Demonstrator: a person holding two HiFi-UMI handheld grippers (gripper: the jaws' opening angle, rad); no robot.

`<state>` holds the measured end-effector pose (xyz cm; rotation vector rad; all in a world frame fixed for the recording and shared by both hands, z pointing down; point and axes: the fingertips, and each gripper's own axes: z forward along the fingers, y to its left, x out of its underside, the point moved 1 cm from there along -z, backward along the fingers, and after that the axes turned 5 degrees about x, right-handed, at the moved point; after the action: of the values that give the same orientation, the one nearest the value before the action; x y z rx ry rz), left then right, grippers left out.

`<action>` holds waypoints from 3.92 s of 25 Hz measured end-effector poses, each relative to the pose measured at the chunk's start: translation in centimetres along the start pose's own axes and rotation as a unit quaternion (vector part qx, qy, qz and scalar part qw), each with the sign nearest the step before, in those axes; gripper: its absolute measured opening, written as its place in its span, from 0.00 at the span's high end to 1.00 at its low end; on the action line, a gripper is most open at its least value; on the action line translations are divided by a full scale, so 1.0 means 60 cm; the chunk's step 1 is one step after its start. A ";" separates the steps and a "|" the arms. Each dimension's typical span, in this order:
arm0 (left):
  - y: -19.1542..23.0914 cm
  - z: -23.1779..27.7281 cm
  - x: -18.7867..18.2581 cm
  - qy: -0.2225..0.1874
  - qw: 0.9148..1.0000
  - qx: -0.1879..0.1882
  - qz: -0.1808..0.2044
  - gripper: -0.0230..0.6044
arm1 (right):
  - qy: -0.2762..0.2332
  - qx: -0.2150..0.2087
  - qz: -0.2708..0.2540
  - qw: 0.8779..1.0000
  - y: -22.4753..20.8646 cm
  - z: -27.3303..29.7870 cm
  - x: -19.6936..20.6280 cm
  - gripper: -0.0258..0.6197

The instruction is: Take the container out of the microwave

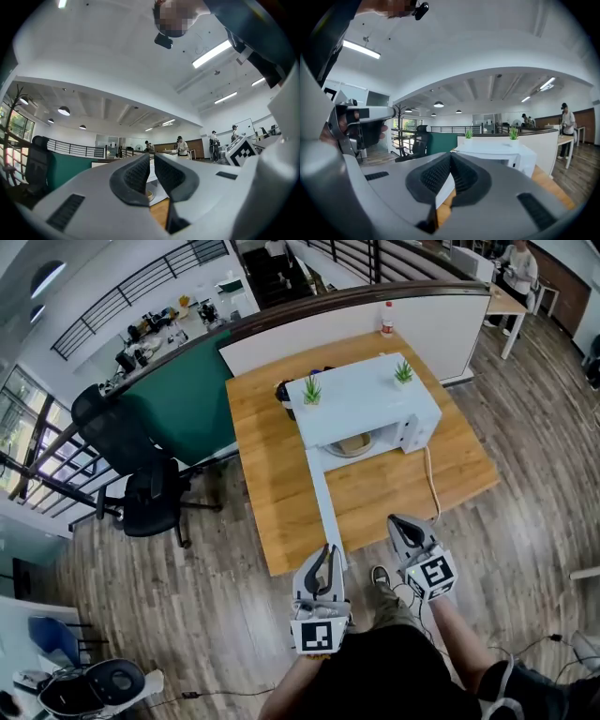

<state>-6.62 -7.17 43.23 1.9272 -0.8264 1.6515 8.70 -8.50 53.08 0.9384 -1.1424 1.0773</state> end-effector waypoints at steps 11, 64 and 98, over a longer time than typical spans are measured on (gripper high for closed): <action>-0.003 0.083 0.028 0.040 0.999 -0.021 0.004 0.89 | 0.014 -0.058 -0.088 0.994 -0.070 0.139 0.019 0.95; 0.008 0.144 0.074 0.095 0.988 -0.121 -0.028 0.89 | 0.214 -0.206 -0.373 0.879 -0.182 0.519 0.331 0.80; -0.022 0.151 0.086 0.093 0.990 -0.100 -0.035 0.89 | 0.189 -0.186 -0.384 0.885 -0.188 0.517 0.288 0.92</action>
<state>1.14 -13.22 46.82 1.6219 -0.8069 1.6104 14.01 -37.99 75.29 0.7238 -0.5258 0.3398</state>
